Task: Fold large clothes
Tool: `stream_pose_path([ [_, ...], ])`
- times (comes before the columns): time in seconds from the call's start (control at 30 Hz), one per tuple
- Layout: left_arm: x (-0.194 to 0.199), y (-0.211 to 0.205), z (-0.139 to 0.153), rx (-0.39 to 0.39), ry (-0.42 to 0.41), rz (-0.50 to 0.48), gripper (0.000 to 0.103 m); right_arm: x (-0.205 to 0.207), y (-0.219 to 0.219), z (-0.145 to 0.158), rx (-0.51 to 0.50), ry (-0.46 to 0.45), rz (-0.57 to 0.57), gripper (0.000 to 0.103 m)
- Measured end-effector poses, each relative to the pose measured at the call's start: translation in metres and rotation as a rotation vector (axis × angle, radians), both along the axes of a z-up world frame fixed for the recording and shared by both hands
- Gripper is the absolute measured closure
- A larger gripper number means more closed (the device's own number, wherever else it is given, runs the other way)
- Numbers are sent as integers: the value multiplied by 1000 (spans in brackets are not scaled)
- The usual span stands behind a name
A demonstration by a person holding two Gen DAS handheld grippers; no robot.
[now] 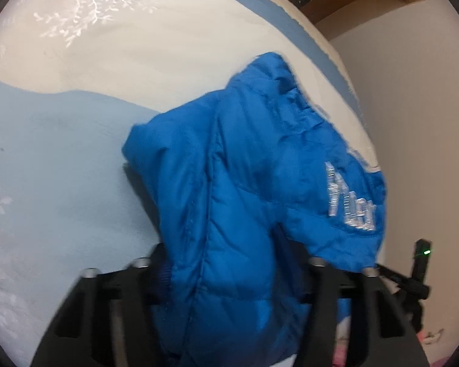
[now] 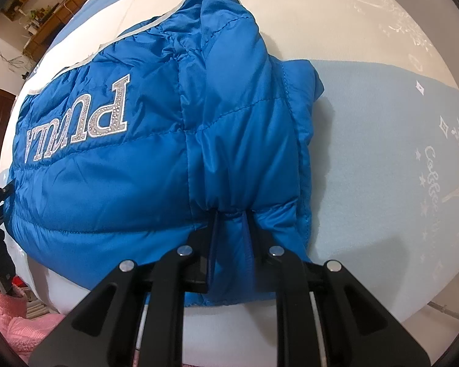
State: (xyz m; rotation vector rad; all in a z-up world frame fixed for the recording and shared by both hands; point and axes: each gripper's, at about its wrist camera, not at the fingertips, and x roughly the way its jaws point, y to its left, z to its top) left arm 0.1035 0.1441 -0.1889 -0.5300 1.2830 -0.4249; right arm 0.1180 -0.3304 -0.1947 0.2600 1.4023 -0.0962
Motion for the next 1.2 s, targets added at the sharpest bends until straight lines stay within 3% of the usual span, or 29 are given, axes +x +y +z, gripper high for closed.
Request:
stream_pose_path([
  [0.1, -8, -3, 7, -20, -11, 26, 71, -1, 0, 0, 1, -5, 2, 87],
  [0.27, -9, -7, -3, -4, 14, 58, 71, -2, -1, 0, 6, -8, 9, 87],
  [0.43, -11, -19, -6, 49, -17, 52, 68, -1, -1, -1, 8, -12, 8, 87],
  [0.57, -13, -21, 6, 78, -20, 66, 74, -2, -6, -1, 38, -8, 8, 88],
  [0.67, -17, -26, 29, 78, -51, 59, 79, -5, -18, 14, 78, -24, 1, 86],
  [0.9, -27, -60, 96, 117, -140, -8, 80, -10, -32, 70, 21, -85, 23, 83],
  [1.0, -30, -94, 128, 177, -168, -50, 80, -12, -32, 89, -17, -83, 35, 83],
  [1.2, -39, -174, 172, 201, -226, -171, 80, -21, -24, 121, -62, -109, 67, 80],
])
